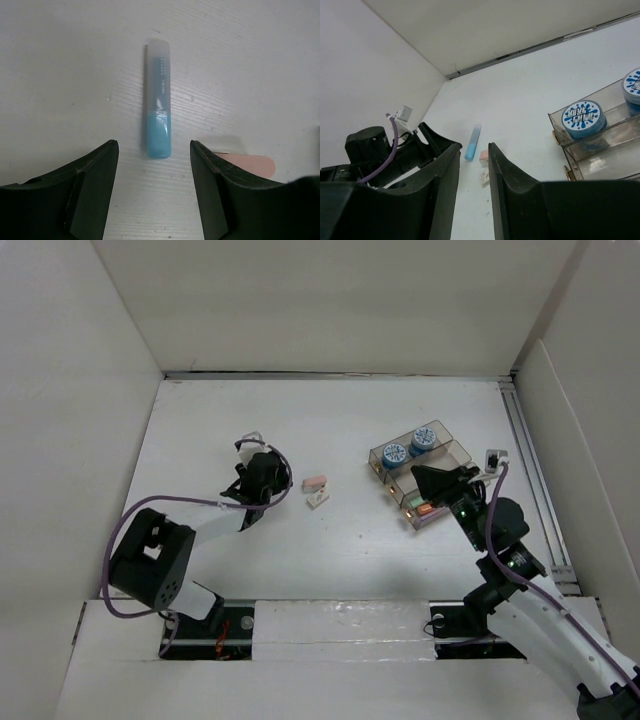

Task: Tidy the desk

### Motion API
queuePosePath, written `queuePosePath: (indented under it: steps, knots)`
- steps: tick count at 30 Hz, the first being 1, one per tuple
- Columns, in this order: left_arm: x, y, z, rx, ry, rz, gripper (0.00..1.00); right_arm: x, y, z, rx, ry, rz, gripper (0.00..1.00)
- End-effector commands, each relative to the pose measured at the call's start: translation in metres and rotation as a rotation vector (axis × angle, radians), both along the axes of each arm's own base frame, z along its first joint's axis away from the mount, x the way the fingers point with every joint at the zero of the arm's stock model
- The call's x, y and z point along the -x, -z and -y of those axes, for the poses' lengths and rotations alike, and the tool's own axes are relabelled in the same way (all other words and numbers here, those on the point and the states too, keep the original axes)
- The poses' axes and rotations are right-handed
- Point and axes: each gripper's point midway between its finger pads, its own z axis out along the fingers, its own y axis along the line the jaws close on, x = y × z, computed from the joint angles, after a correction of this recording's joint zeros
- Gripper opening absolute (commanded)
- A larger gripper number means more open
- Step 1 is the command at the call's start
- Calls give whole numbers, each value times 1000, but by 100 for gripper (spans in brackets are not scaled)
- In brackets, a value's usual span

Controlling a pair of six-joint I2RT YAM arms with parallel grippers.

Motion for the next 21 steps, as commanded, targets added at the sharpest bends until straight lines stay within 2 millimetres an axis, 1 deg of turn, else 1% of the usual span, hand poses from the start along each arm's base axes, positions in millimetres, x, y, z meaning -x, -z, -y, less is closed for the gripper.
queuePosePath:
  steps: [1, 3, 4, 5, 6, 7, 8, 9, 10, 12, 14, 18, 21]
  knots:
    - [-12, 4, -2, -57, -21, -16, 54, -1, -31, -3, -32, -14, 80, 35]
    - [-13, 11, -2, -74, -21, -36, 53, 0, -31, -6, -27, -31, 79, 35]
    - [-17, 11, -2, -81, -31, -35, 52, 1, -32, -7, -26, -40, 78, 35]
    - [-18, 20, -4, -104, -37, -58, 50, -2, -30, -7, -24, -31, 70, 36]
    - [-19, 18, -5, -105, -42, -52, 50, -2, -30, -7, -24, -31, 70, 36]
    - [-18, 24, -1, -116, -34, -63, 49, -3, -29, -8, -20, -33, 70, 36]
    - [-17, 25, 3, -124, -21, -63, 49, -3, -29, -9, -16, -39, 71, 36]
    - [-21, 23, 4, -129, -26, -57, 49, -2, -29, -11, -17, -49, 65, 36]
    - [-19, 28, 7, -144, -18, -68, 48, -2, -29, -11, -15, -52, 66, 36]
    - [-24, 27, 8, -154, -24, -72, 47, -4, -27, -11, -15, -43, 60, 36]
    - [-24, 32, 7, -169, -28, -86, 44, -4, -28, -12, -13, -47, 62, 36]
    - [-24, 36, 2, -196, -47, -99, 43, -4, -27, -11, -15, -43, 60, 36]
    - [-25, 36, 2, -199, -52, -100, 36, -3, -28, -12, -14, -52, 62, 36]
